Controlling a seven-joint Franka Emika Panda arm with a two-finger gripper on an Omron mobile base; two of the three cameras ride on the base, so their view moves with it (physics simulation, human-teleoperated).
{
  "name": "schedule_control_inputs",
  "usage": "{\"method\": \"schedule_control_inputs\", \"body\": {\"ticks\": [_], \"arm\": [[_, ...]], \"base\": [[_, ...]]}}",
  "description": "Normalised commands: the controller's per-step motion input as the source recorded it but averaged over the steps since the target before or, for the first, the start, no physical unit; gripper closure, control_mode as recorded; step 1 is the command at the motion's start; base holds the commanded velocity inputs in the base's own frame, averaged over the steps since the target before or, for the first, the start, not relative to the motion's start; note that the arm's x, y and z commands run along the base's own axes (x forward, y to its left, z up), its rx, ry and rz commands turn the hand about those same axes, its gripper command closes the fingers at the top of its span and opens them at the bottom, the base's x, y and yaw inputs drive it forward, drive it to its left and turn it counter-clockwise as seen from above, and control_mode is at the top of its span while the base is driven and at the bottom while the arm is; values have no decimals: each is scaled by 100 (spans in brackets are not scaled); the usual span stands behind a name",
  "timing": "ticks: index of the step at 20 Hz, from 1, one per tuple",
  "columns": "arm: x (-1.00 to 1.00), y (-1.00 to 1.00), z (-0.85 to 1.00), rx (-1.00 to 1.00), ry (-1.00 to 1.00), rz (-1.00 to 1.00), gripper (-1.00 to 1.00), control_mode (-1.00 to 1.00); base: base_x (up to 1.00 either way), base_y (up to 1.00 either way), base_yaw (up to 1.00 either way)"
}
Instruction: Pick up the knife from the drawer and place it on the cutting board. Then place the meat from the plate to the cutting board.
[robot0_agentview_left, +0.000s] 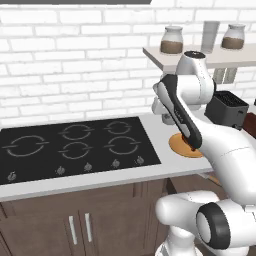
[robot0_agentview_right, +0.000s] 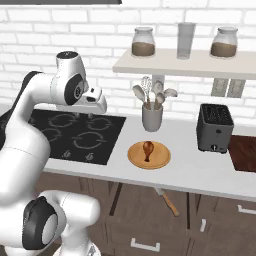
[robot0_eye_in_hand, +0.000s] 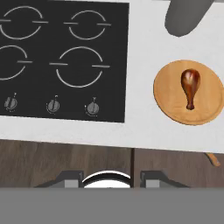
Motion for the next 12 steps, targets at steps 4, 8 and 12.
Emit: {"method": "schedule_control_inputs", "body": {"ticks": [4, 8, 12], "arm": [[-25, 0, -9, -4, 1, 0, -100, -100], [-6, 0, -2, -1, 0, 0, -100, -100], [0, 0, 0, 0, 0, 0, -100, -100]], "base": [[0, 0, 0], [0, 0, 0], [0, 0, 0]]}}
